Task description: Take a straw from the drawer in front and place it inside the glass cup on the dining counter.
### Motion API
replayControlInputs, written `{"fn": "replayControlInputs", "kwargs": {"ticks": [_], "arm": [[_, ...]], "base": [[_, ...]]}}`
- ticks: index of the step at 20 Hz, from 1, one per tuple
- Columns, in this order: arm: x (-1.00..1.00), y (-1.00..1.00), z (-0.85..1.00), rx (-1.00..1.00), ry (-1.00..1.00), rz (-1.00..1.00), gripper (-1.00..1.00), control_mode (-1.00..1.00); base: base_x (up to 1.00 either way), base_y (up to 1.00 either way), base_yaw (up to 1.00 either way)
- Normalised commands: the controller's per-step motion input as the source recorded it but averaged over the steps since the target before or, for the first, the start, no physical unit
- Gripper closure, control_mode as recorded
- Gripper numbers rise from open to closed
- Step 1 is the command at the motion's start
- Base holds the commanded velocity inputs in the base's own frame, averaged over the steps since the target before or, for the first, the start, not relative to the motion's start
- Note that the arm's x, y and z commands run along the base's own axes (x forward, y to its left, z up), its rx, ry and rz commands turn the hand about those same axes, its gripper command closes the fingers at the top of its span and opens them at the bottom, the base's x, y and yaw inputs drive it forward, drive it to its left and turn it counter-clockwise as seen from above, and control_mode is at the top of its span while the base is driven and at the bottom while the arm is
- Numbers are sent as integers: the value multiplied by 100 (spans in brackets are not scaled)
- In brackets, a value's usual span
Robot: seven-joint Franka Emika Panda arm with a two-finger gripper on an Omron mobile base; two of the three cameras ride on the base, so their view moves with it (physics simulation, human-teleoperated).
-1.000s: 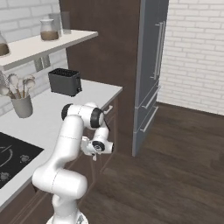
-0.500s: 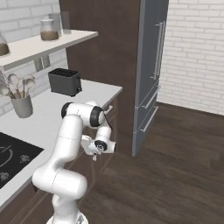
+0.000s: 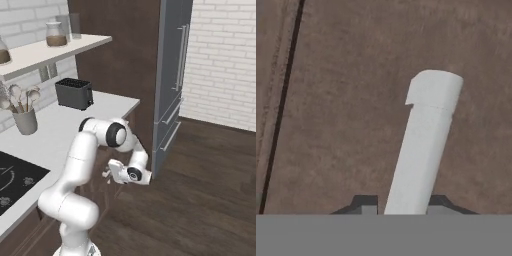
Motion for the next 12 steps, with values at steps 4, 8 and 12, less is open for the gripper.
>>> {"fn": "replayControlInputs", "kwargs": {"ticks": [4,8,12], "arm": [[-45,-100,0,12,0,-15,100,-100],[-32,-100,0,7,0,-19,100,-100],[-24,-100,0,1,0,-17,-100,-100]], "base": [[0,0,0],[0,0,0],[0,0,0]]}}
